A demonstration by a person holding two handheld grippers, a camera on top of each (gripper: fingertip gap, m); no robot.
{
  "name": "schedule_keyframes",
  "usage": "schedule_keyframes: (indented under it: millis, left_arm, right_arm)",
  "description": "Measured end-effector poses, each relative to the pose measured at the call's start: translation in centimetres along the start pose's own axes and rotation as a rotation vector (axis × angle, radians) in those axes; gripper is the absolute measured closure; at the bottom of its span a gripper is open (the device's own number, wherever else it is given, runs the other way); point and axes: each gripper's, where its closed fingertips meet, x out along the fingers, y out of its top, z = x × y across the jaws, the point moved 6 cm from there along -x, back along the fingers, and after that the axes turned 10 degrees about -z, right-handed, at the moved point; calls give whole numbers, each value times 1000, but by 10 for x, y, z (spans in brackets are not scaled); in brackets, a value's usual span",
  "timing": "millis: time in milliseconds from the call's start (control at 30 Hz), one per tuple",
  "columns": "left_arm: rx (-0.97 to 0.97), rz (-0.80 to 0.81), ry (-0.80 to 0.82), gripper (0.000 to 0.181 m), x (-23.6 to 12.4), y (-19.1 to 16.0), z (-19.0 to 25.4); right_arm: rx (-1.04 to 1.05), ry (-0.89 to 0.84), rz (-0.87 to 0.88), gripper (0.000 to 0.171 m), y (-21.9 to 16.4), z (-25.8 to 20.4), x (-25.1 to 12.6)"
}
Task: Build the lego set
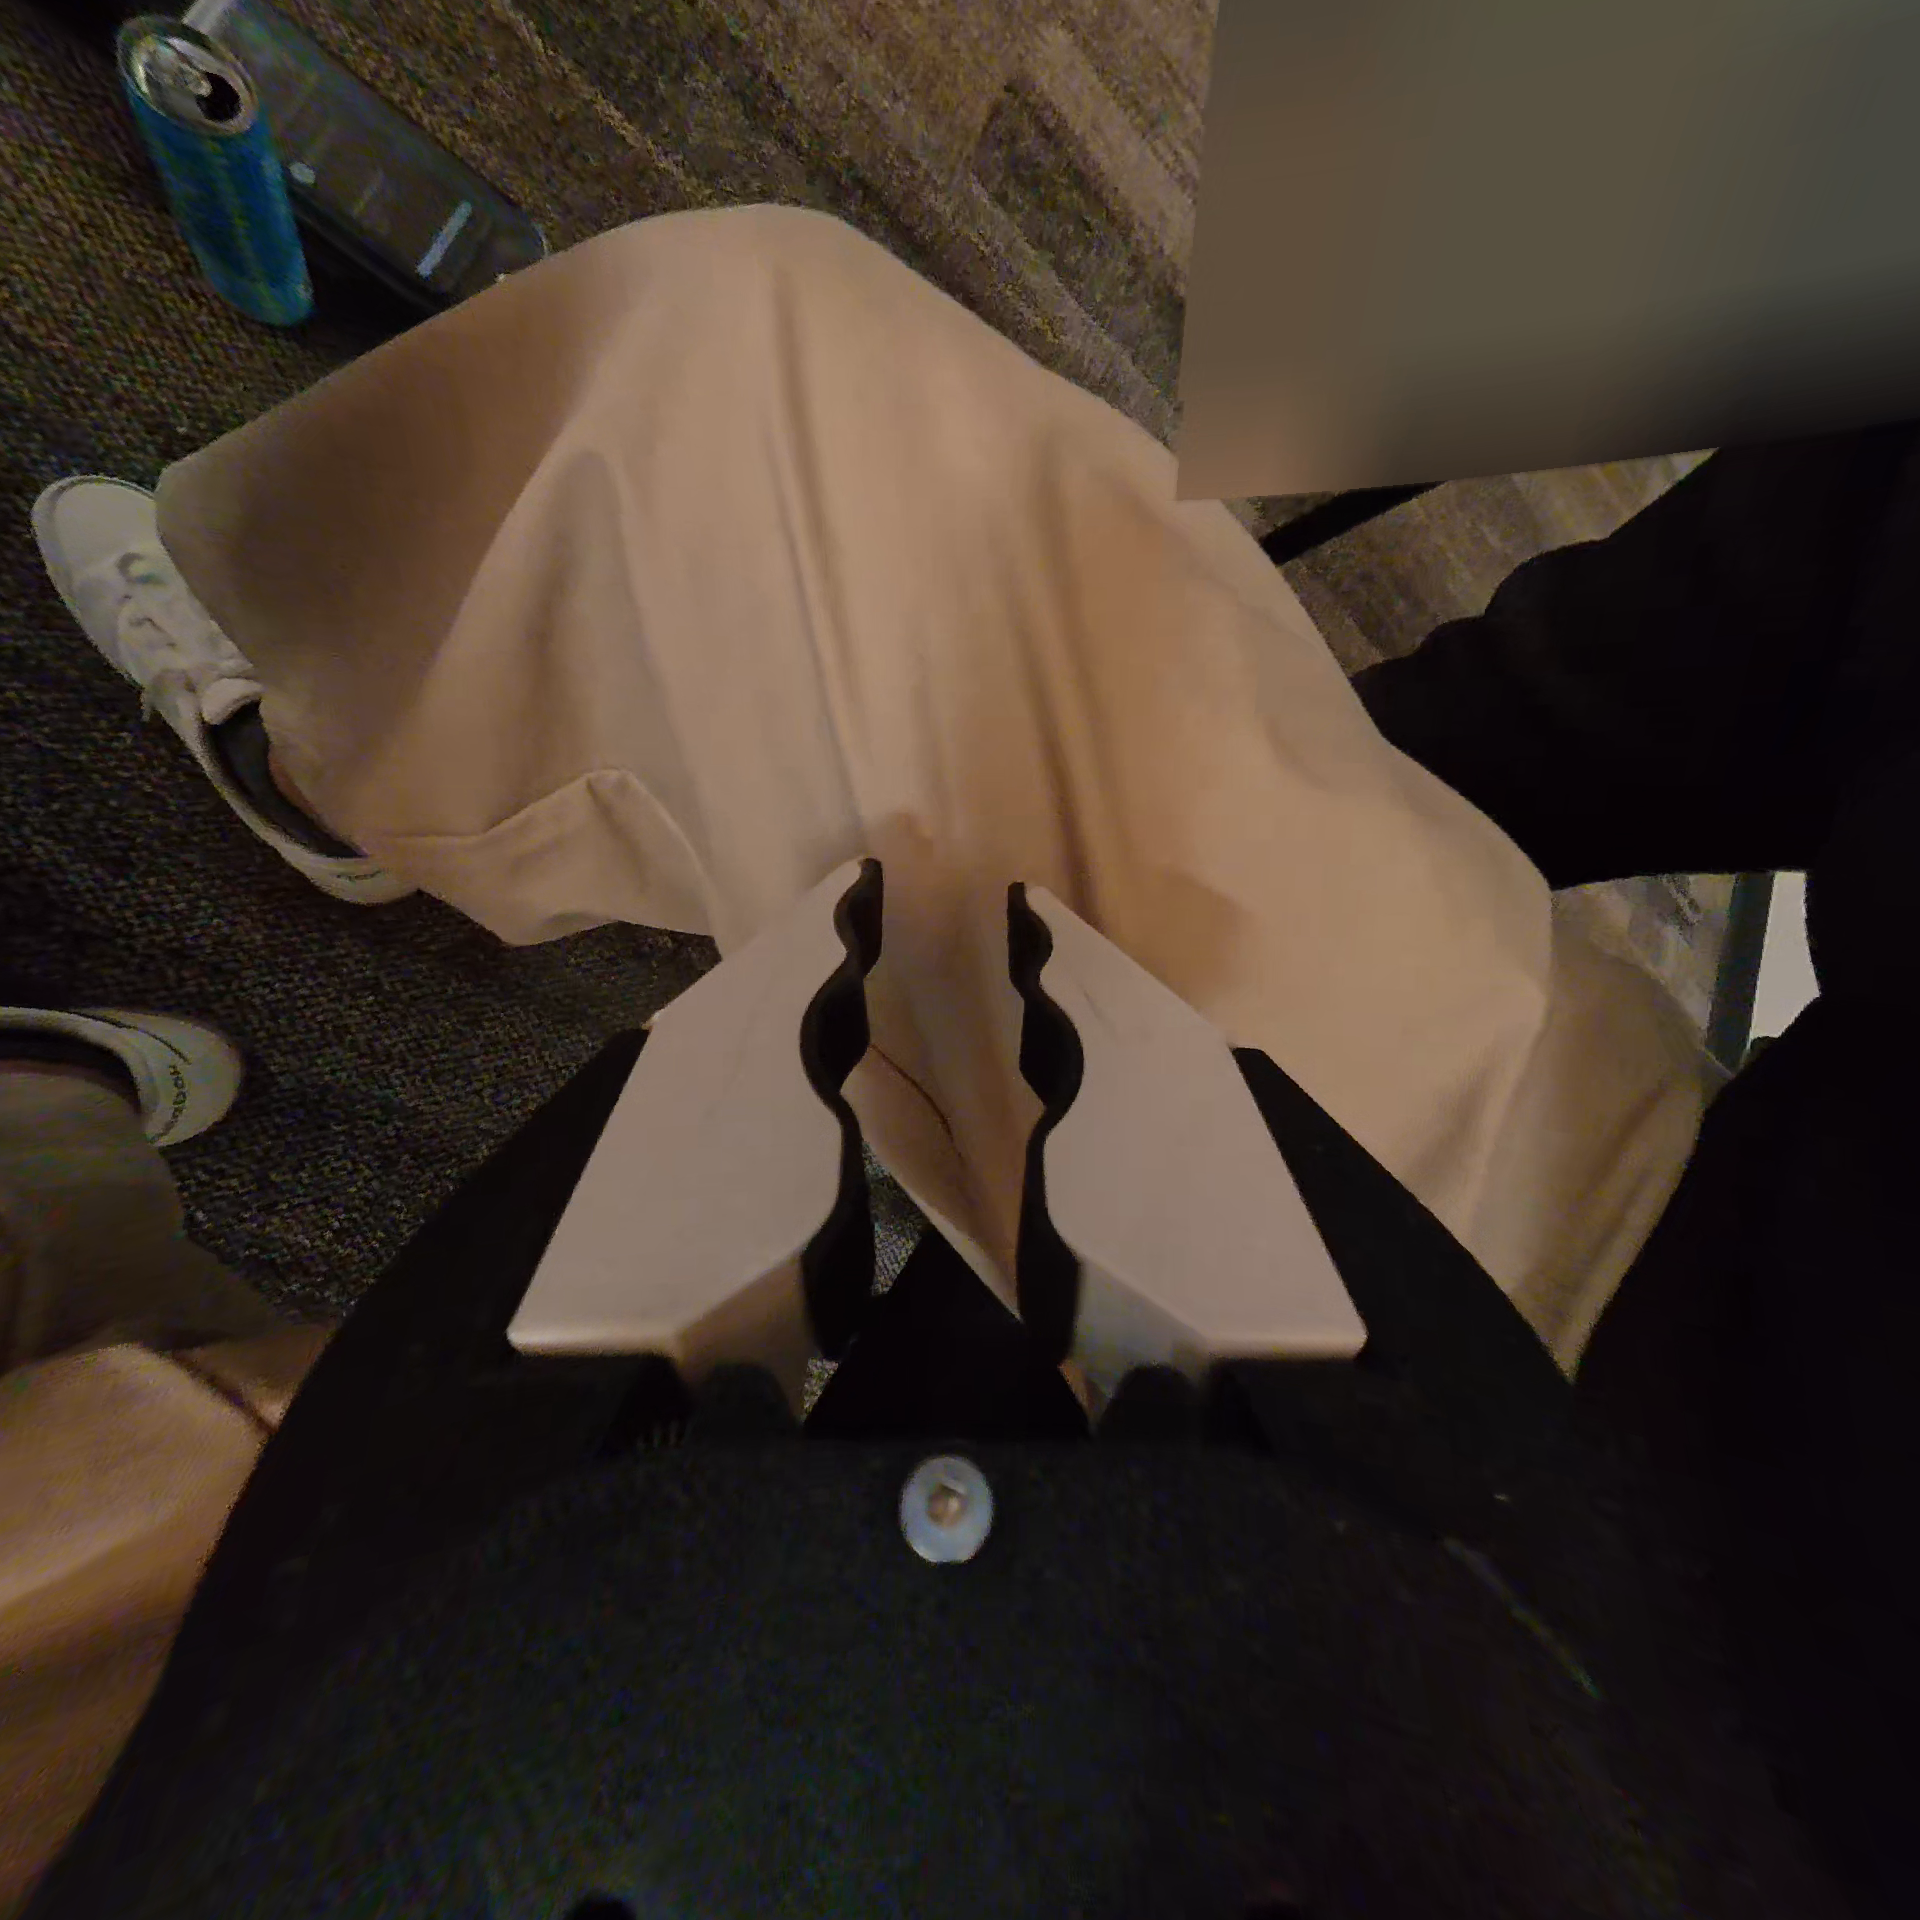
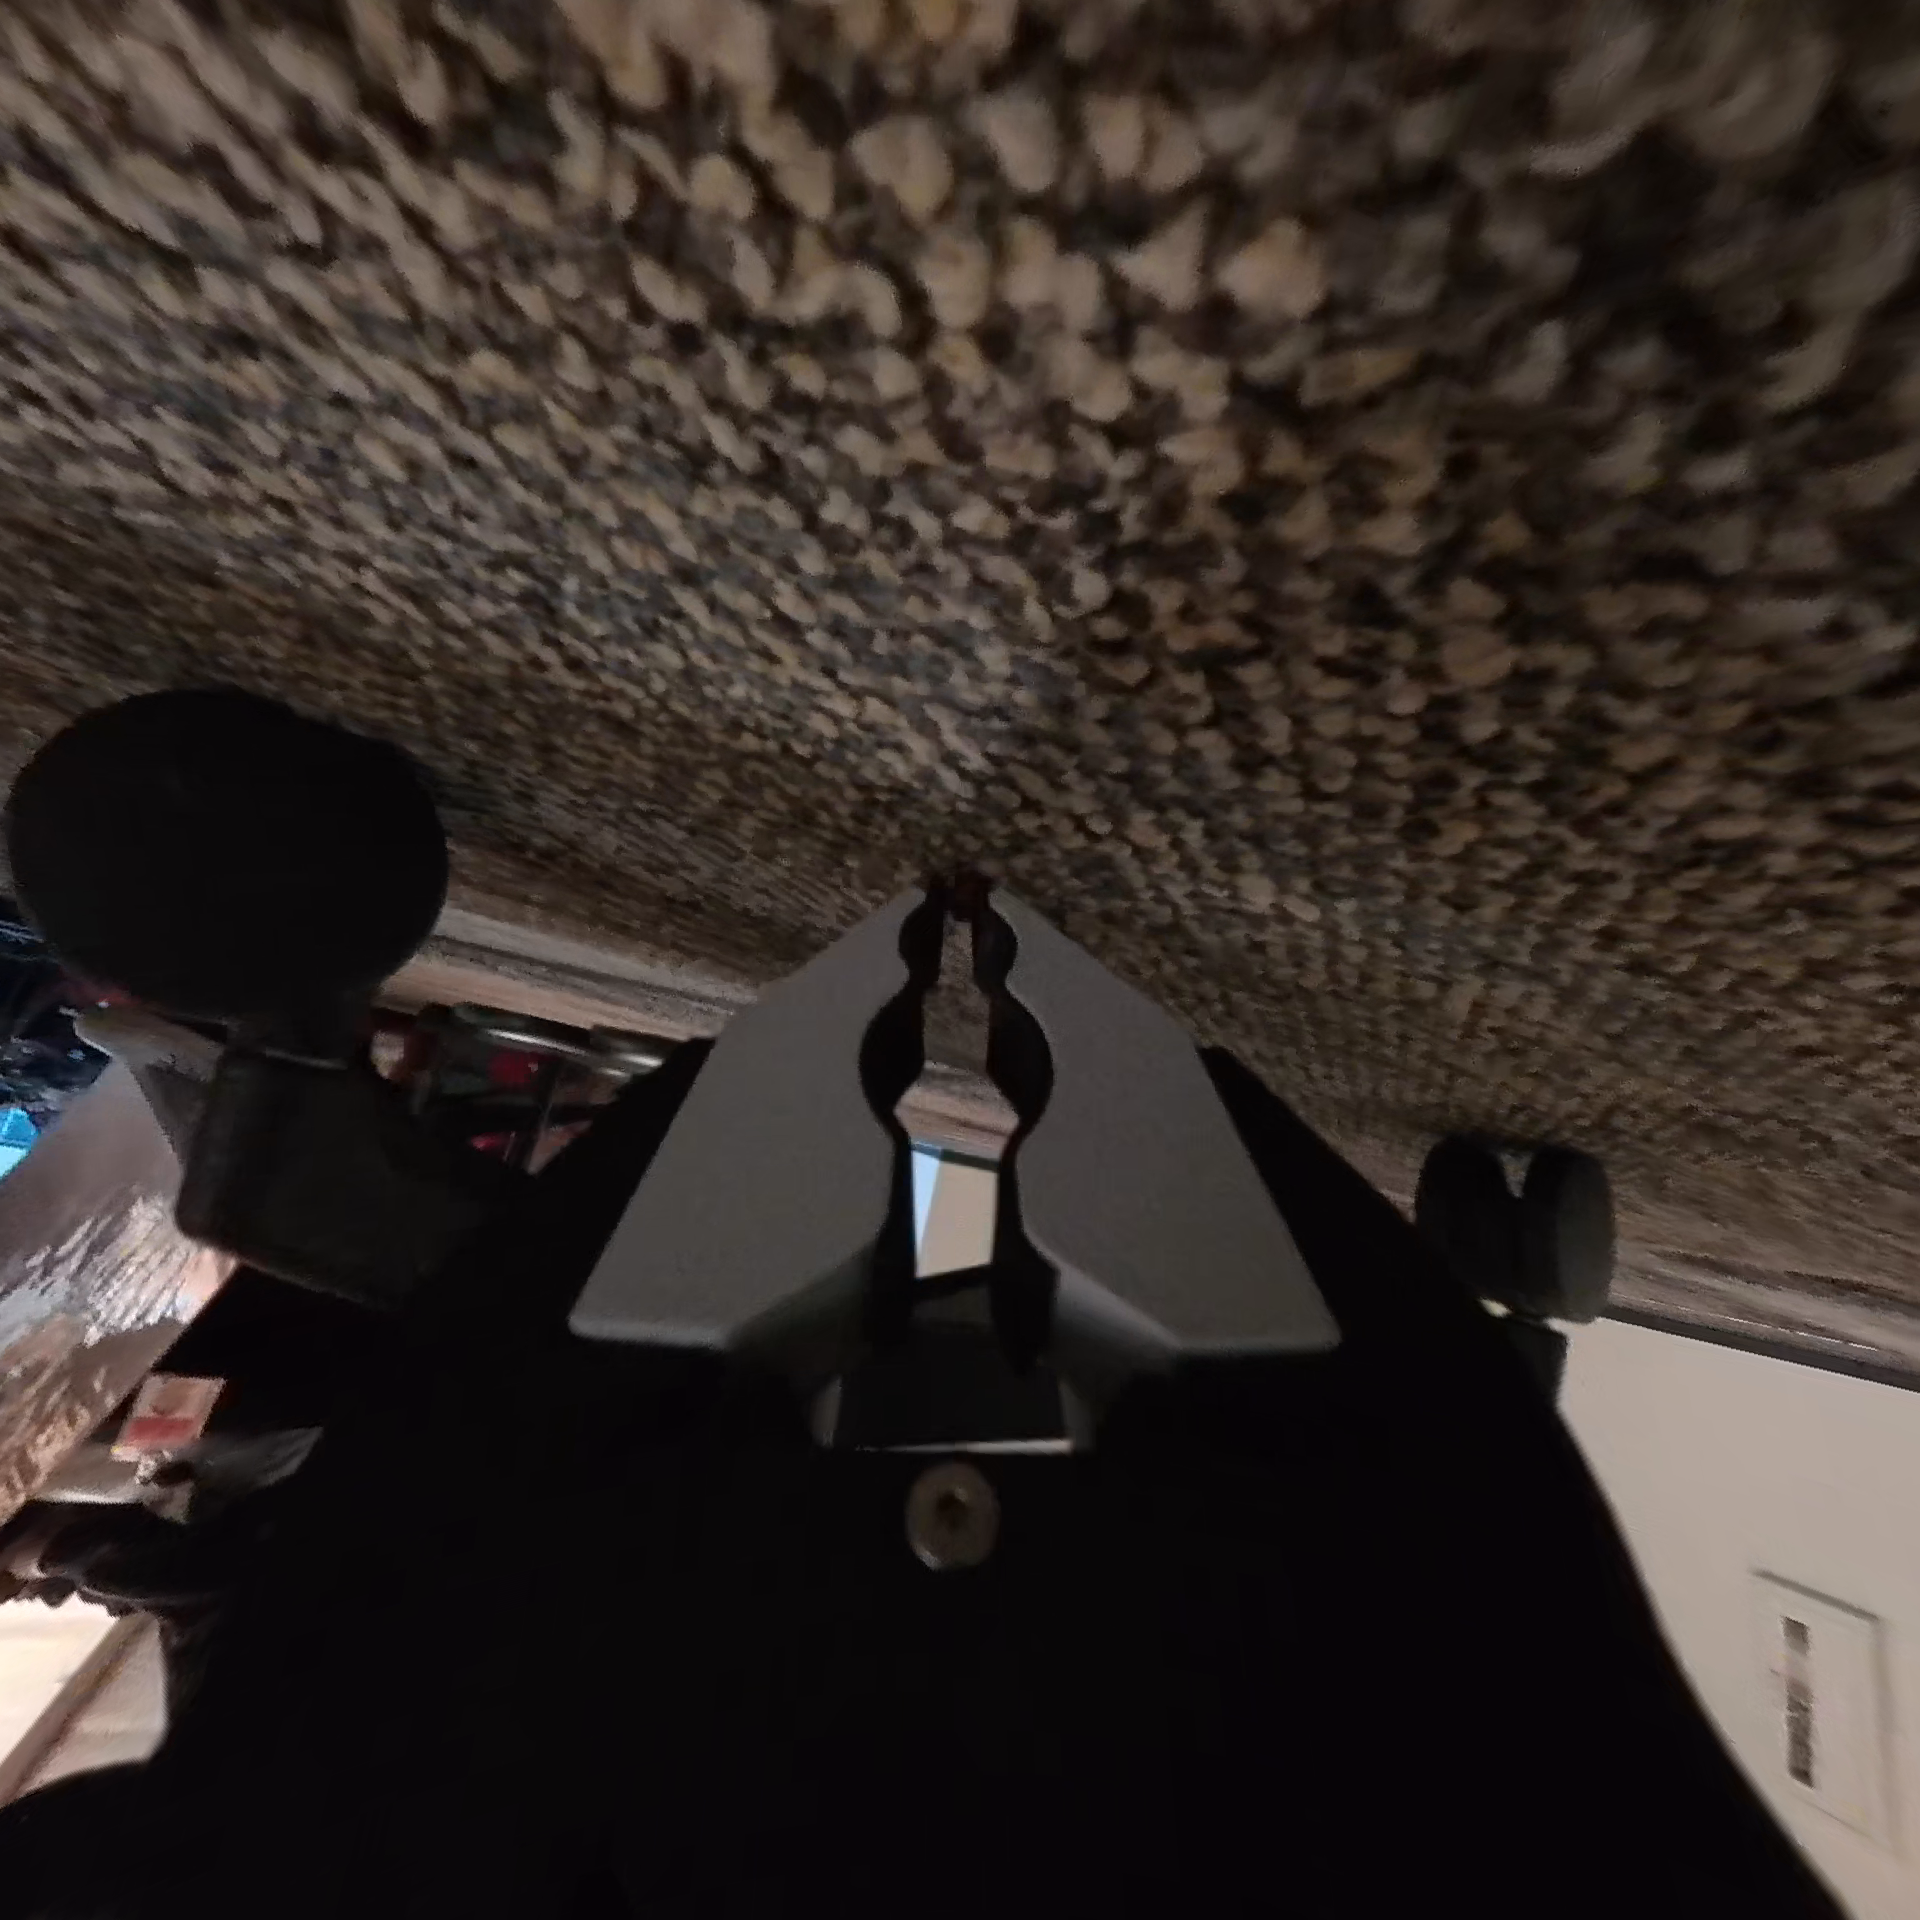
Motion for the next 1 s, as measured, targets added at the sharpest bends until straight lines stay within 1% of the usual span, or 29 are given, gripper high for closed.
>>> schedule_keyframes:
  millis: [100, 167, 233, 300, 367, 433, 533, 567, 633, 733, 800, 833, 867, 933, 967, 1000]
  left_arm:
    - [9, 6, -6, 160, -3, 1, 0]
    - [21, 19, -15, 160, -8, 3, 4]
    - [38, 40, -25, 160, -15, 4, 9]
    - [63, 70, -34, 159, -24, 6, 17]
    - [95, 110, -41, 159, -37, 7, 29]
    - [130, 155, -44, 159, -51, 7, 43]
    - [181, 204, -32, 161, -69, 4, 64]
    - [203, 212, -27, 161, -74, 3, 70]
    - [245, 219, -1, 162, -82, -1, 77]
    - [271, 231, 19, 163, -90, -6, 81]
    - [264, 245, 7, 163, -93, -8, 80]
    - [253, 249, -3, 164, -93, -8, 77]
    - [236, 248, -15, 164, -92, -8, 72]
    - [196, 234, -39, 164, -88, -6, 59]
    - [174, 231, -49, 164, -86, -4, 51]
    - [146, 231, -55, 164, -86, -3, 43]
  right_arm:
    - [-16, 83, 16, 168, -9, -8, -12]
    - [-68, 163, 72, 168, -16, -24, -32]
    - [-183, 248, 138, 168, -28, -51, -65]
    - [-372, 250, 215, 168, -48, -86, -110]
    - [-596, 178, 317, 169, -77, -125, -166]
    - [-807, 103, 455, 168, -116, -169, -229]
    - [-1081, 47, 713, 168, -193, -239, -330]
    - [-1174, 52, 789, 168, -223, -263, -358]
    - [-1360, 27, 915, 168, -280, -305, -400]
    - [-1617, -70, 1165, 168, -358, -360, -441]
    - [-1769, -117, 1352, 168, -404, -397, -459]
    - [-1842, -183, 1430, 168, -422, -417, -465]
    - [-1910, -288, 1484, 168, -433, -437, -470]
    - [-2005, -529, 1601, 169, -444, -480, -481]
    - [-2054, -596, 1648, 168, -447, -503, -486]
    - [-2101, -626, 1650, 168, -445, -526, -490]
